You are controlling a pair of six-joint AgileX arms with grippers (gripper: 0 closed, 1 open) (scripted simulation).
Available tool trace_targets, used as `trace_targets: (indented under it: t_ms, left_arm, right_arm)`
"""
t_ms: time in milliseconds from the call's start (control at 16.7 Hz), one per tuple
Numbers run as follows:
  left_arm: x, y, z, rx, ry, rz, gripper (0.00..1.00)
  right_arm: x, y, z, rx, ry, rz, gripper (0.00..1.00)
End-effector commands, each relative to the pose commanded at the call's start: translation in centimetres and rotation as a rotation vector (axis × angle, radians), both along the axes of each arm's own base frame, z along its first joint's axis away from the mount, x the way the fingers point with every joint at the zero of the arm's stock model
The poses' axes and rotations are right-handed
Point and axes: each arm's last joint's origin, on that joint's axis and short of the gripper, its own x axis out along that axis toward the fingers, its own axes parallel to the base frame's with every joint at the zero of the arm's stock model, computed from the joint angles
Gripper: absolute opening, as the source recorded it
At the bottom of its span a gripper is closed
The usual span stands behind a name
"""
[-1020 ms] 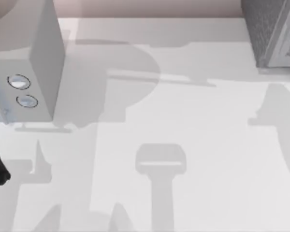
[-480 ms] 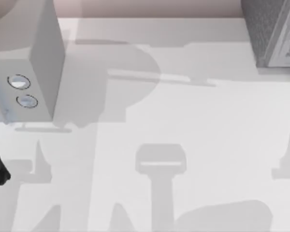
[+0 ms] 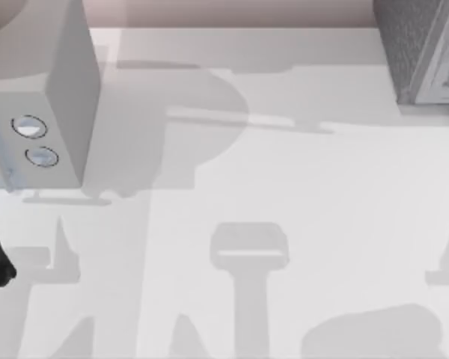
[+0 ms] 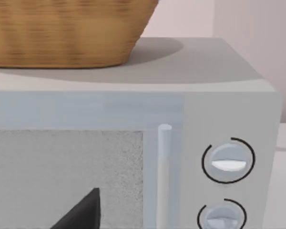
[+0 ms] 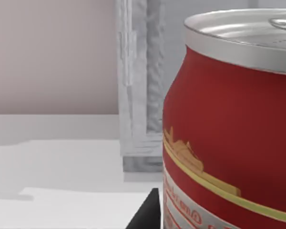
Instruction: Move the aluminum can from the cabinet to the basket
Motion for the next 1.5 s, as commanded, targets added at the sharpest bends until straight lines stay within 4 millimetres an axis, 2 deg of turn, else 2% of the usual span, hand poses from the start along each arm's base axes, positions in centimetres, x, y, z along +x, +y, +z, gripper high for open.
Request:
trace_targets:
  t_ms: [120, 240, 480, 660, 780, 960, 1140, 1320, 1500]
  left_arm:
    - [0.0, 0.0, 0.0, 0.0, 0.0, 0.0, 1.0]
    - [0.0, 0.0, 0.0, 0.0, 0.0, 0.0, 1.0]
    - [0.0, 0.0, 0.0, 0.0, 0.0, 0.0, 1.0]
    - [0.0, 0.0, 0.0, 0.0, 0.0, 0.0, 1.0]
    - [0.0, 0.0, 0.0, 0.0, 0.0, 0.0, 1.0]
    - [0.0, 0.0, 0.0, 0.0, 0.0, 0.0, 1.0]
    - [0.0, 0.0, 0.0, 0.0, 0.0, 0.0, 1.0]
    - [0.0, 0.0, 0.0, 0.0, 0.0, 0.0, 1.0]
    - [0.0, 0.0, 0.0, 0.0, 0.0, 0.0, 1.0]
  right_arm:
    - [0.1, 0.0, -0.3, 0.002, 0.016, 0.002, 0.0]
    - [0.1, 0.1, 0.4, 0.002, 0.007, 0.003, 0.0]
    - [1.0, 0.8, 4.0, 0.004, -0.026, 0.003, 0.0]
    - [3.3, 1.9, 7.6, 0.007, -0.034, 0.0, 0.0]
    - [6.1, 3.3, 9.7, 0.005, -0.021, -0.001, 0.0]
    - [11.9, 7.0, 11.1, -0.006, 0.014, -0.002, 0.0]
    - [17.7, 12.3, 10.3, -0.013, 0.025, -0.001, 0.0]
    - [22.1, 18.6, 7.7, -0.007, 0.012, 0.001, 0.0]
    - [24.7, 24.9, 2.9, -0.005, 0.01, 0.002, 0.0]
